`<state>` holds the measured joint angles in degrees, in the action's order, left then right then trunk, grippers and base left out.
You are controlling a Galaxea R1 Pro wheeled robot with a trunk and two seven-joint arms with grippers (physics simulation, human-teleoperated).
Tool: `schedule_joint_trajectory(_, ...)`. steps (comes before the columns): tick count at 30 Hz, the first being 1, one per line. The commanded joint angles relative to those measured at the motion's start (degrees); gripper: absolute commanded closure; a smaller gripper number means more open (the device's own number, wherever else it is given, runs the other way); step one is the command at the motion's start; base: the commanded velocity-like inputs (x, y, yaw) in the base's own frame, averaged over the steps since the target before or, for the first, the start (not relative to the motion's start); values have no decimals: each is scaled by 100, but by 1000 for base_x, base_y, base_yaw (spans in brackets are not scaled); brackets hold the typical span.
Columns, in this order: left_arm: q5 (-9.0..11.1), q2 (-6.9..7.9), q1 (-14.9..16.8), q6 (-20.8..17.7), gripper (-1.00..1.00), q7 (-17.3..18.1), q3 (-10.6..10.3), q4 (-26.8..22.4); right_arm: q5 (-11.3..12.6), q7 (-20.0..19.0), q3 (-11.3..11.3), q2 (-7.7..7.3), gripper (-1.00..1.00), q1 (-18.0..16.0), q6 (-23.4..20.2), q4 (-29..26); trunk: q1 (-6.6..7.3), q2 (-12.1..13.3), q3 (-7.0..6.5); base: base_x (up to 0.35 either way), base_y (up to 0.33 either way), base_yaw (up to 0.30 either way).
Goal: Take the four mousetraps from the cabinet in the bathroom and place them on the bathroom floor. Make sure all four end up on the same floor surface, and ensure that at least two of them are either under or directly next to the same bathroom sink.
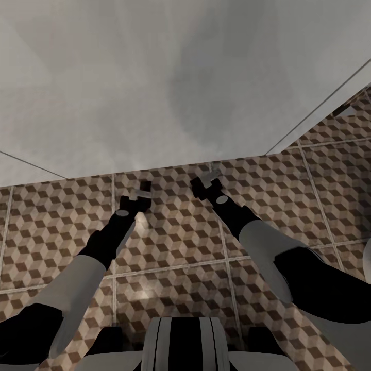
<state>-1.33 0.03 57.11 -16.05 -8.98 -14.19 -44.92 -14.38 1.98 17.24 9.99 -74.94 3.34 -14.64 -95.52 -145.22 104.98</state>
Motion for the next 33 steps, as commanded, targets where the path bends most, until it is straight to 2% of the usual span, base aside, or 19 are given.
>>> schedule_joint_trajectory(1,-26,4,2,-12,100,-33,-26,8,-47,22,1,1,100,-3,39,16,1,-1,3,0,0,0)
schedule_joint_trajectory(6,-102,6,2,256,100,-38,-173,30,-47,22,-1,1,100,-3,73,29,1,-1,3,0,0,0)
schedule_joint_trajectory(9,-260,6,2,421,100,-41,-250,47,-47,22,-1,1,100,-3,84,30,1,-1,3,0,0,0)
schedule_joint_trajectory(12,-332,6,2,462,100,-42,-268,57,-47,22,-1,1,100,-3,87,31,1,-1,3,0,0,0)
schedule_joint_trajectory(33,-367,-8,2,489,100,-42,-277,156,-47,22,-1,1,100,-3,88,31,1,-1,3,0,0,0)
